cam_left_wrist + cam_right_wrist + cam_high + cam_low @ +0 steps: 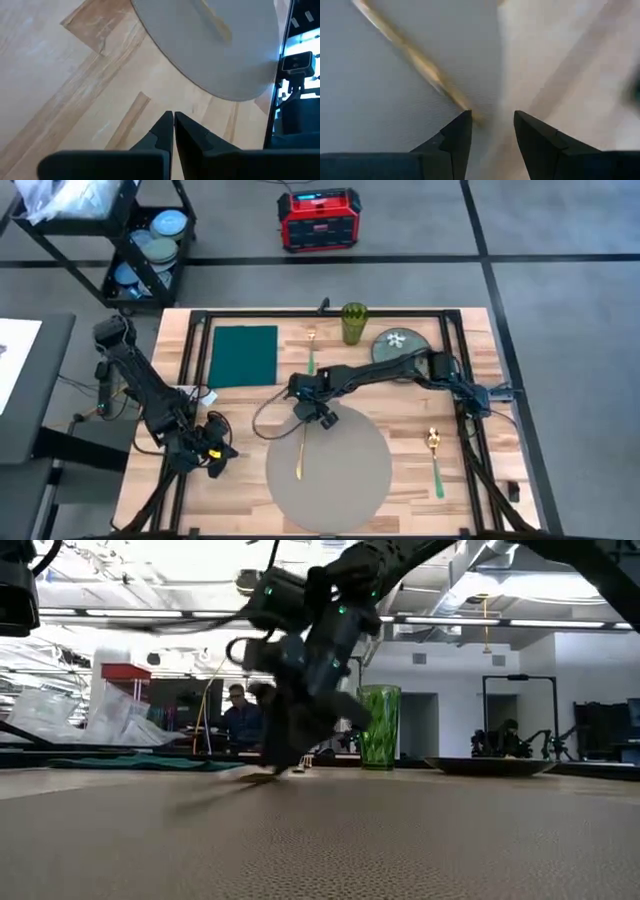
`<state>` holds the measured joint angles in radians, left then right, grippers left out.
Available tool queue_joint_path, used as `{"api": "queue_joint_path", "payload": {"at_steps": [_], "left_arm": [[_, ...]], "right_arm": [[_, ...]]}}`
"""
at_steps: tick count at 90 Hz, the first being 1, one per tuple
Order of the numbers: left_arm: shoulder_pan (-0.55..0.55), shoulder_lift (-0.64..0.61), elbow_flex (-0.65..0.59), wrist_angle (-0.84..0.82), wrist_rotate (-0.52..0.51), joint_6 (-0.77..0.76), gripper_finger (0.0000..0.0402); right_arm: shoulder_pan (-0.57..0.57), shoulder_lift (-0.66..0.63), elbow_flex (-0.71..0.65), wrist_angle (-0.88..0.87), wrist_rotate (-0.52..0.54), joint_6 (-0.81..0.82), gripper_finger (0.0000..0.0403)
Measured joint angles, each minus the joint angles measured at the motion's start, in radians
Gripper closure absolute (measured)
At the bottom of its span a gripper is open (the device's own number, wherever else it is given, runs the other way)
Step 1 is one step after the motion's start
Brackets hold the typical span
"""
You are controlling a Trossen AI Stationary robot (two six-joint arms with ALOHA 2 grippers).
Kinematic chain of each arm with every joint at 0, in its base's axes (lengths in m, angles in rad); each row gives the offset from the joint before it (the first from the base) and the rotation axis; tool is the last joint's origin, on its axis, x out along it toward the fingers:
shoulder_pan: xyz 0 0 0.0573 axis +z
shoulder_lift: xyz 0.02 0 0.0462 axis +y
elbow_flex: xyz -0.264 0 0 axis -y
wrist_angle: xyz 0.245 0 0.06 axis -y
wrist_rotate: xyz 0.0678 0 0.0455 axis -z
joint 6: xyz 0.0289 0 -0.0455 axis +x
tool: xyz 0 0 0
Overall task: Set table place
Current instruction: Move the knife on the gray placemat
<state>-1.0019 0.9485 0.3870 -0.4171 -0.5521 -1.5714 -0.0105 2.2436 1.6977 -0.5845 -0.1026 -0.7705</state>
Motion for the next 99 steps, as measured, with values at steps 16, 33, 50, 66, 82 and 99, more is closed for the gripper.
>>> {"api": "queue_joint_path", "payload": {"at_steps": [16, 33, 50, 66, 82, 99], "left_arm": [[0.0, 0.0, 0.0, -0.022, -0.003, -0.008, 0.0402], [0.0, 0.0, 0.0, -0.051, -0.003, -0.03, 0.0402], [0.0, 0.0, 0.0, -0.077, -0.004, -0.046, 0.0402], [0.0, 0.0, 0.0, -0.088, -0.013, -0.073, 0.0402], [0.008, 0.0, 0.0, -0.092, -0.067, -0.089, 0.0402], [0.043, 0.0, 0.0, -0.093, -0.099, -0.069, 0.0402]], "right_arm": [[0.031, 0.004, 0.001, -0.002, -0.004, -0.032, 0.0265], [0.03, -0.001, 0.0, -0.022, -0.003, -0.001, 0.0265], [0.042, -0.004, 0.019, -0.01, -0.001, -0.039, 0.0274], [0.063, -0.006, 0.079, -0.006, -0.002, -0.042, 0.0281], [0.069, -0.006, 0.107, 0.033, 0.005, -0.018, 0.0284], [0.069, 0.005, 0.107, 0.068, 0.025, 0.053, 0.0328]]}}
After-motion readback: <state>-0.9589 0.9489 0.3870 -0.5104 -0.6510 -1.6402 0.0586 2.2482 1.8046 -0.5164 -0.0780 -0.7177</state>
